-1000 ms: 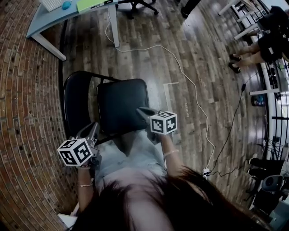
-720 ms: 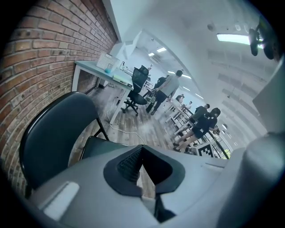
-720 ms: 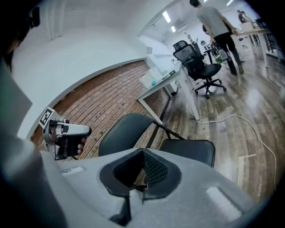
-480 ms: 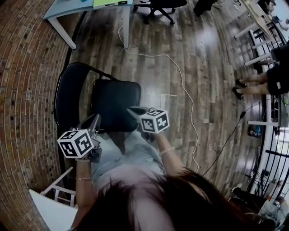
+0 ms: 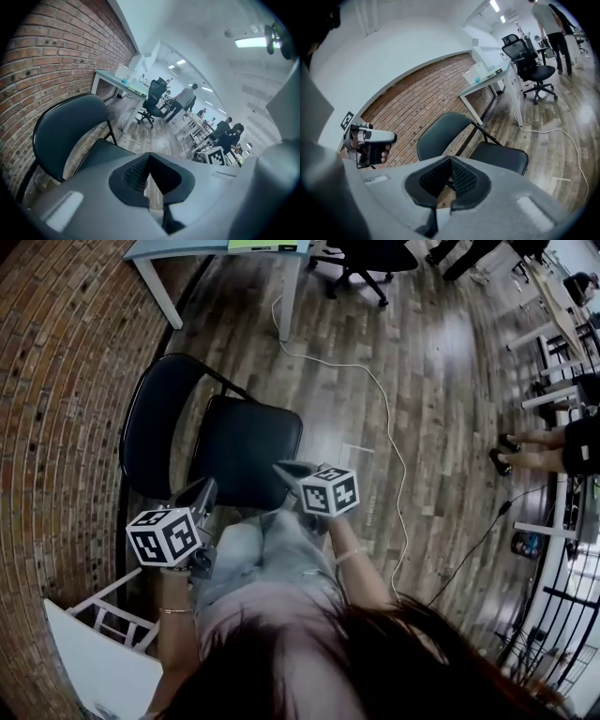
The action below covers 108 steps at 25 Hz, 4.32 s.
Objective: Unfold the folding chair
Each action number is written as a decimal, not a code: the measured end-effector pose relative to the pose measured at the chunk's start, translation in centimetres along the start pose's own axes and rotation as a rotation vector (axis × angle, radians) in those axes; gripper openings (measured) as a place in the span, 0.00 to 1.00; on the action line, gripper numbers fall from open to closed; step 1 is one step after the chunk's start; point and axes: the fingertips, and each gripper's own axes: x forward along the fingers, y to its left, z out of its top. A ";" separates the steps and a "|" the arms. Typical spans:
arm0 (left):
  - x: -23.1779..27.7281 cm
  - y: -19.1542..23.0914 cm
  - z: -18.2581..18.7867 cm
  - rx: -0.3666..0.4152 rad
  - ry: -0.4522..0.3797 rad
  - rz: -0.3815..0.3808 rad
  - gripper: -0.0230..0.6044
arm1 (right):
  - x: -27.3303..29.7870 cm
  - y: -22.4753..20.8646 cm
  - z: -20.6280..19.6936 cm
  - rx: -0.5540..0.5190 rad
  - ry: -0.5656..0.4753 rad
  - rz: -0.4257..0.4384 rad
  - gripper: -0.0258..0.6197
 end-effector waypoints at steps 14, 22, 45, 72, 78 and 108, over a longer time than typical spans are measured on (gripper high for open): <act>-5.6 2.7 -2.4 0.055 -0.005 0.020 0.04 | 0.4 6.0 -2.8 -0.004 -0.054 -0.065 0.04; -9.1 2.6 -4.1 0.083 -0.016 -0.030 0.04 | 0.4 10.0 -5.4 0.019 -0.102 -0.104 0.04; -13.3 -0.6 -8.0 0.087 -0.024 -0.049 0.04 | -5.3 15.6 -8.3 -0.043 -0.160 -0.129 0.04; -12.0 -11.1 -14.9 0.162 -0.087 0.042 0.04 | -15.0 14.4 -11.5 -0.139 -0.182 -0.084 0.04; -12.7 -11.2 -14.9 0.181 -0.115 0.058 0.04 | -15.8 15.8 -10.7 -0.187 -0.201 -0.123 0.04; -17.2 -11.4 -8.7 0.283 -0.267 0.030 0.04 | -16.8 20.3 -5.9 -0.271 -0.305 -0.264 0.04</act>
